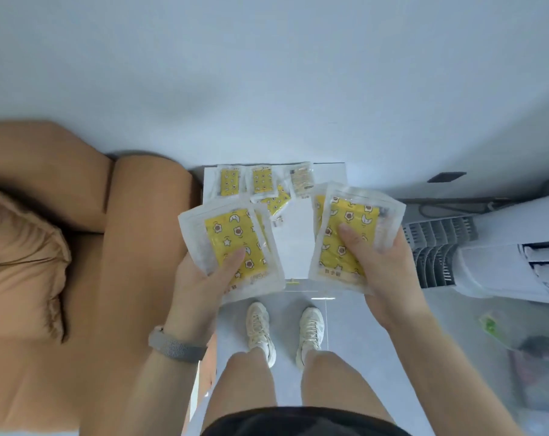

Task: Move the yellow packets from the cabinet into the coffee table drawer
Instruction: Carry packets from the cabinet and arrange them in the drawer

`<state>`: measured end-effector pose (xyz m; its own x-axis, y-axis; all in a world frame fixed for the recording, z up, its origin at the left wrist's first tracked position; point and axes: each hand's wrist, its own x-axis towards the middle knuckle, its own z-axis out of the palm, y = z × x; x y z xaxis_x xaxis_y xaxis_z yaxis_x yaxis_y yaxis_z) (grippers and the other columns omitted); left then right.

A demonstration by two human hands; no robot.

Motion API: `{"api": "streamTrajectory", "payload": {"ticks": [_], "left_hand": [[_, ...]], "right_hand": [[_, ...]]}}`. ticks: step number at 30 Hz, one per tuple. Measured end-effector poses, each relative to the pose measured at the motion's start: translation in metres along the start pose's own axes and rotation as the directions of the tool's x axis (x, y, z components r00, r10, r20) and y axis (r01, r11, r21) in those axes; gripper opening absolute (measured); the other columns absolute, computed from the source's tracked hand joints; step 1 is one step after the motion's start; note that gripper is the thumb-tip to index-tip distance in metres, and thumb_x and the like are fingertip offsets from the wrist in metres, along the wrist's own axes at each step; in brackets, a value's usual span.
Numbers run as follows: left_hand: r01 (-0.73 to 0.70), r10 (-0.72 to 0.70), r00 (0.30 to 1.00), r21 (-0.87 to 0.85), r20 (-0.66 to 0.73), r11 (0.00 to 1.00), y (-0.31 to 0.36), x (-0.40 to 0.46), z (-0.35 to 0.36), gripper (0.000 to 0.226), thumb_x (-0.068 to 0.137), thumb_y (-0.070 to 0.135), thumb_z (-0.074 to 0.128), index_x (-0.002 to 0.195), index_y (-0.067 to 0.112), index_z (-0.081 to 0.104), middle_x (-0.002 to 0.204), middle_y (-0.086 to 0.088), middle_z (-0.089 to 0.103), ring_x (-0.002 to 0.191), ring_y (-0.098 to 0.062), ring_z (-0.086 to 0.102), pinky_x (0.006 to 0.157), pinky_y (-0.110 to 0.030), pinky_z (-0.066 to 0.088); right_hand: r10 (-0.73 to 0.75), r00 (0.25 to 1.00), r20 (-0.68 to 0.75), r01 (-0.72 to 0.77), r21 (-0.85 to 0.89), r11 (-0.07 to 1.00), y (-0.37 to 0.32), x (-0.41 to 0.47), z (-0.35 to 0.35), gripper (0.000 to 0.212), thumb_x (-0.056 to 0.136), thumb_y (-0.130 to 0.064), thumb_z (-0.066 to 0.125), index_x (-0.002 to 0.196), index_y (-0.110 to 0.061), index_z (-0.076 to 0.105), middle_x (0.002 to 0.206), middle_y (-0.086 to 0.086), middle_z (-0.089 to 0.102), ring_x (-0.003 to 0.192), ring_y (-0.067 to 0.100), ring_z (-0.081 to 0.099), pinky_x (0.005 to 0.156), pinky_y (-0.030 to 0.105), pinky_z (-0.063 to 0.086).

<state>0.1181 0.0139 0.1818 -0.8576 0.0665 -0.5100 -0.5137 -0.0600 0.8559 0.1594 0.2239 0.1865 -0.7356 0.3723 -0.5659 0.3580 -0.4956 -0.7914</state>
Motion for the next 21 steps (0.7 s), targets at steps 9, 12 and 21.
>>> {"api": "streamTrajectory", "payload": {"ticks": [9,12,21], "left_hand": [[-0.096,0.097,0.978,-0.016,0.184,0.995,0.063,-0.055,0.058,0.031,0.093,0.007,0.059,0.123,0.013,0.063,0.112,0.000,0.073,0.104,-0.018,0.069,0.073,-0.026,0.058],[-0.124,0.108,0.945,0.035,0.308,0.992,0.074,-0.060,0.079,0.030,0.092,0.007,0.060,0.121,0.013,0.064,0.114,-0.003,0.072,0.106,-0.021,0.068,0.079,-0.031,0.057],[-0.147,-0.013,0.775,0.200,0.631,0.969,0.102,-0.064,0.101,0.028,0.090,0.008,0.064,0.117,0.010,0.065,0.108,-0.006,0.074,0.099,-0.025,0.071,0.081,-0.042,0.056]], "right_hand": [[-0.197,0.960,-0.201,0.225,0.129,0.966,-0.072,-0.091,-0.059,0.033,0.091,-0.010,0.063,0.123,-0.017,0.058,0.109,0.004,0.073,0.098,0.021,0.071,0.070,0.032,0.059],[-0.235,0.924,-0.302,0.292,0.159,0.943,-0.079,-0.117,-0.072,0.031,0.089,-0.012,0.064,0.119,-0.018,0.059,0.107,0.005,0.074,0.097,0.022,0.072,0.071,0.036,0.061],[-0.231,0.730,-0.644,0.498,0.269,0.824,-0.050,-0.190,-0.069,0.048,0.081,-0.019,0.069,0.127,-0.018,0.053,0.112,0.005,0.072,0.098,0.023,0.072,0.072,0.038,0.061]]}}
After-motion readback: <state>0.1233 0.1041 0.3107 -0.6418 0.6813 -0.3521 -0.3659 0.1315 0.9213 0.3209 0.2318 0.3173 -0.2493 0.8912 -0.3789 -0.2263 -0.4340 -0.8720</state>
